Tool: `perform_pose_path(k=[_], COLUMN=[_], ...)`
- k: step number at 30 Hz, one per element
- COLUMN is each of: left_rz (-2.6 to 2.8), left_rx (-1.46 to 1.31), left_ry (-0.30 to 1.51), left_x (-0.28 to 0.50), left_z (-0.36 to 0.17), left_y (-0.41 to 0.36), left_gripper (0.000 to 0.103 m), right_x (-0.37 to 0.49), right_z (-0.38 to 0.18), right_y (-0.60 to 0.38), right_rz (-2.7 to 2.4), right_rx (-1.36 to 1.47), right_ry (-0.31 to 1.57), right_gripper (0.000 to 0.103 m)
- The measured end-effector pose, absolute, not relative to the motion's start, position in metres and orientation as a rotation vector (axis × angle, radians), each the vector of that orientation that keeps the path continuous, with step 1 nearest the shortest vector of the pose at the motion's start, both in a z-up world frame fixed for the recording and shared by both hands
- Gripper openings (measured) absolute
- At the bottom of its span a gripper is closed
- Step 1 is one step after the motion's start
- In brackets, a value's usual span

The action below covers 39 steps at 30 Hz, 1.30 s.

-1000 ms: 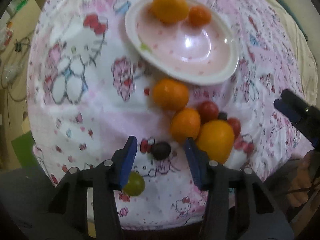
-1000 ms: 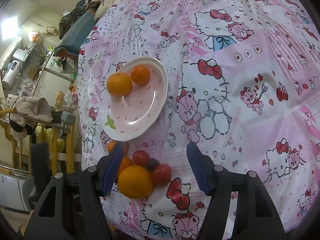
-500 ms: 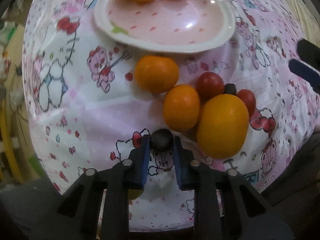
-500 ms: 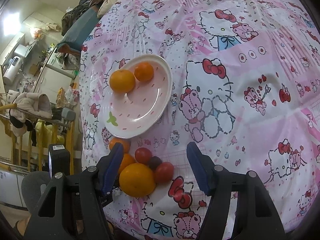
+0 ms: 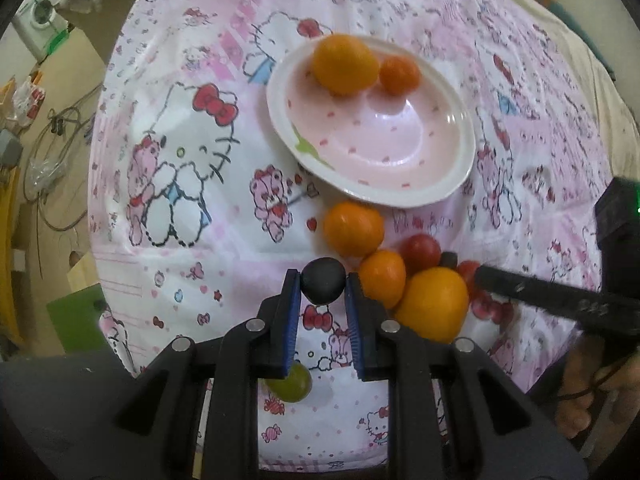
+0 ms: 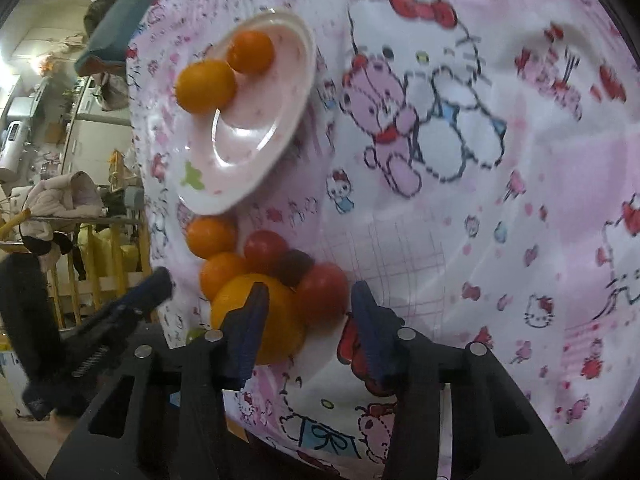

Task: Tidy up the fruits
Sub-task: 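Grasp the dark grape with the left tool while the right tool grasps a red cherry tomato, then carry the dark grape and the cherry tomato over the plate with both tools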

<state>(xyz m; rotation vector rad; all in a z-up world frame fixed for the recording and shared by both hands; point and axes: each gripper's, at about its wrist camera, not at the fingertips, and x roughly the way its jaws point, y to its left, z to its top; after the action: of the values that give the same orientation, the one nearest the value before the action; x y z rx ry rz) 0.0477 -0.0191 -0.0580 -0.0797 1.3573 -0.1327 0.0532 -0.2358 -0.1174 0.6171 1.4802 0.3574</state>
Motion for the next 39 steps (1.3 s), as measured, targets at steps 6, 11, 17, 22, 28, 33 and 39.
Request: perform_pose_path(k=[6, 11, 17, 22, 28, 33, 39], left_rz=[-0.139, -0.139, -0.118, -0.1, -0.07, -0.067, -0.08], left_rx=[-0.098, -0.1, -0.099, -0.086, -0.061, -0.041, -0.046], left_ry=[1.346, 1.331, 1.326, 1.302, 1.243, 1.218, 1.223], left_x=[0.054, 0.053, 0.053, 0.054, 0.056, 0.064, 0.079], left_z=[-0.054, -0.051, -0.051, -0.05, -0.038, -0.029, -0.018], left_y=[-0.009, -0.01, -0.004, -0.005, -0.003, -0.006, -0.009], left_gripper=[0.018, 0.018, 0.018, 0.018, 0.018, 0.018, 0.018], right_x=[0.055, 0.053, 0.054, 0.059, 0.063, 0.071, 0.091], right_z=[-0.132, -0.126, -0.115, -0.101, -0.07, -0.054, -0.04], right_y=[-0.237, -0.236, -0.247, -0.255, -0.271, -0.279, -0.284], right_rz=[0.365, 0.376, 0.346, 0.335, 0.361, 0.37, 0.393], right_rx=[0.65, 0.614, 0.611, 0.638, 0.707, 0.734, 0.721], right_ry=[1.503, 1.48, 1.425, 1.364, 1.226, 1.161, 1.13], right_gripper=[0.031, 0.031, 0.031, 0.031, 0.031, 0.031, 0.031])
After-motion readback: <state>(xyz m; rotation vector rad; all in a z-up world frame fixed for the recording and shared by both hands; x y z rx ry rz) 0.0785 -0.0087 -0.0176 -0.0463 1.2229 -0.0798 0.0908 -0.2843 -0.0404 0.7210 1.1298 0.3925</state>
